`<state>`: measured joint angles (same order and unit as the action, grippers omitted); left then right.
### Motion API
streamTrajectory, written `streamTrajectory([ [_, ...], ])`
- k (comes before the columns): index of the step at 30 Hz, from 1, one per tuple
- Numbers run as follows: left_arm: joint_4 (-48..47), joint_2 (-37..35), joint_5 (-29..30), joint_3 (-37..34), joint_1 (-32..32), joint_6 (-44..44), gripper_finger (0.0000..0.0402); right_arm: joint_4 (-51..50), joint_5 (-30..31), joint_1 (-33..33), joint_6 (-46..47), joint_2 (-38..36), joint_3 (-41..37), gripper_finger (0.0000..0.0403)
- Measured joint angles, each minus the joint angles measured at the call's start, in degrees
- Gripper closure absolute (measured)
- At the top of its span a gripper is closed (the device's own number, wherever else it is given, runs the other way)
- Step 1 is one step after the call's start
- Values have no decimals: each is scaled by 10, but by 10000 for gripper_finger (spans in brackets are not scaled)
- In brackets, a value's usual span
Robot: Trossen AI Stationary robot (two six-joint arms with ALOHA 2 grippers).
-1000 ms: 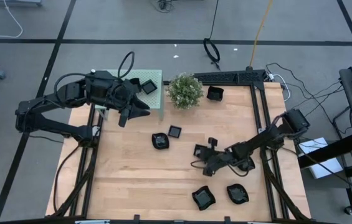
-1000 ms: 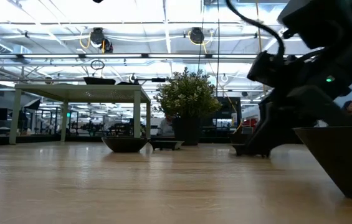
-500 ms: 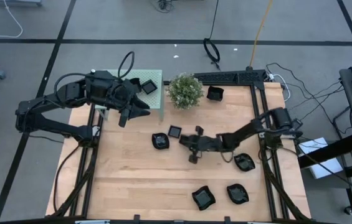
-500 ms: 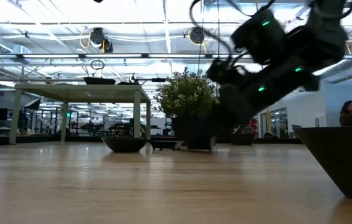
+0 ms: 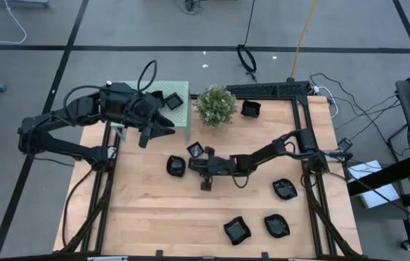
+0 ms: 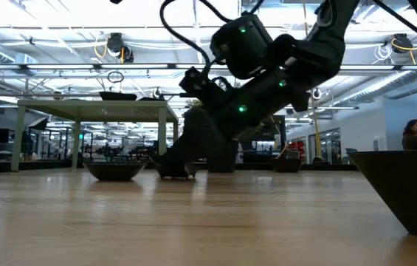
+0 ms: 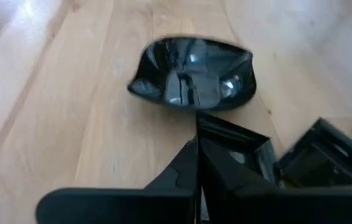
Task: Pick & Place Mini shaped plates
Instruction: Move the square plate on the center of the table, then move the leaf shape plate on the center of the table
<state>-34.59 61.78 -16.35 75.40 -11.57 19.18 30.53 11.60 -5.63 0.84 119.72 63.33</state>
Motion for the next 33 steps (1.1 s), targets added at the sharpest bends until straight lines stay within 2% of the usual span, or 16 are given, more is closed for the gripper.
streamTrajectory([
  [7,0,0,0,0,0,-7,254,-10,-4,0,61,-10,3,344],
  [13,0,0,0,0,0,-11,254,-66,-70,-1,130,-75,3,283],
  [17,0,0,0,0,0,-10,254,-206,-74,-8,174,-155,3,269],
  [23,-7,0,0,0,0,-9,254,-492,-91,-45,193,-281,3,275],
  [27,-25,0,0,0,0,-5,254,-673,-100,-80,263,-350,3,281],
  [30,-38,0,0,0,0,-5,254,-757,-102,-109,370,-394,-10,284],
  [33,-40,0,0,0,0,0,254,-784,-106,-141,558,-425,-47,284],
])
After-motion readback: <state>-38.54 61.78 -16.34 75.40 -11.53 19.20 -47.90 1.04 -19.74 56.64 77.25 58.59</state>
